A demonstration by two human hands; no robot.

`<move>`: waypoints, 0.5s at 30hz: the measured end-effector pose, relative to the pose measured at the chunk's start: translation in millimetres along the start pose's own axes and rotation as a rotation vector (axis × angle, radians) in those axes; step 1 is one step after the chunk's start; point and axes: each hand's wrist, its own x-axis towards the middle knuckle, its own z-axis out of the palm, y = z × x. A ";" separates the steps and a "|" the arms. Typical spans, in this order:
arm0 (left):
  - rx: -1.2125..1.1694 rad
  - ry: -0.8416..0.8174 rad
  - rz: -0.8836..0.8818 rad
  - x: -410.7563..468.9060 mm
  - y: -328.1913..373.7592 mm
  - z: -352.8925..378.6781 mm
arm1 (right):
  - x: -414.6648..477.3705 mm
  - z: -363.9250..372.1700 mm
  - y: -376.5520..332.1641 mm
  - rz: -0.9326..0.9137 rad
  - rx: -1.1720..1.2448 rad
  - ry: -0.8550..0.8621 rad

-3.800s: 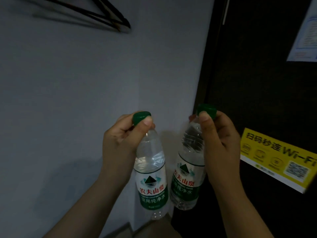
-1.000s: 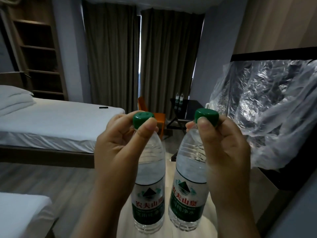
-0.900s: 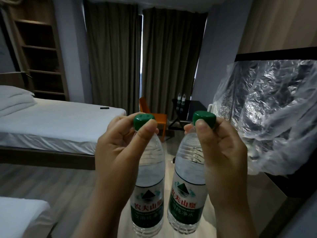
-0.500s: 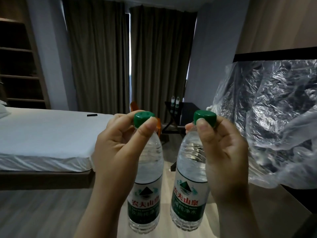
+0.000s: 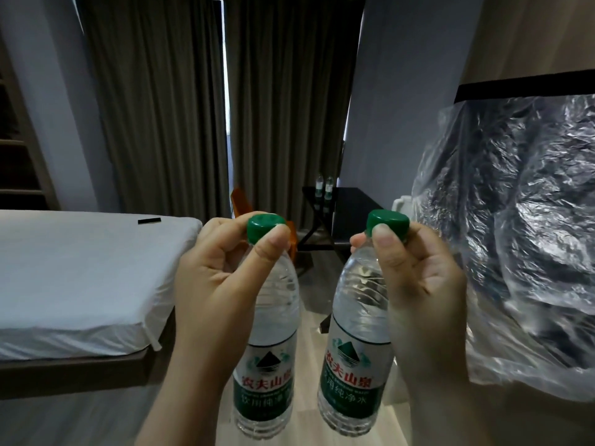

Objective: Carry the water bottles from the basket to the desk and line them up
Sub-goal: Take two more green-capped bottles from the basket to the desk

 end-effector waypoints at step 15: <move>0.019 0.015 -0.027 195.9 -160.2 91.8 | 204.6 31.7 179.0 0.048 0.045 -0.004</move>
